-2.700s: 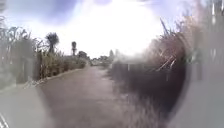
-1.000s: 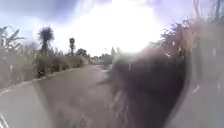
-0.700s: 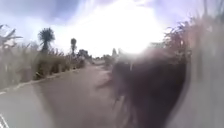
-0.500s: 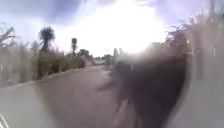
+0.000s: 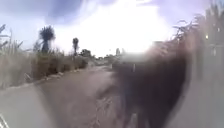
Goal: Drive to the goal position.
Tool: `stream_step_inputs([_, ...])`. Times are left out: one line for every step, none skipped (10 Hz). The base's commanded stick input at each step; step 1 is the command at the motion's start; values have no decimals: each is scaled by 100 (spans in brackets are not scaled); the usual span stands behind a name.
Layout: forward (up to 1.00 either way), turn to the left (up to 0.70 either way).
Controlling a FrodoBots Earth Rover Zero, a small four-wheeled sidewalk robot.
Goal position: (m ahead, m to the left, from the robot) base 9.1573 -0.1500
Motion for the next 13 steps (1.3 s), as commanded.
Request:
stream_step_inputs([85, 0])
stream_step_inputs([85, 0])
stream_step_inputs([85, -8])
stream_step_inputs([85, -20])
stream_step_inputs([85, -32])
stream_step_inputs([85, -34])
stream_step_inputs([85, -34])
stream_step_inputs([85, -34])
stream_step_inputs([85, -19])
stream_step_inputs([85, -10])
stream_step_inputs([85, 0])
stream_step_inputs([85, 0])
stream_step_inputs([85, 0])
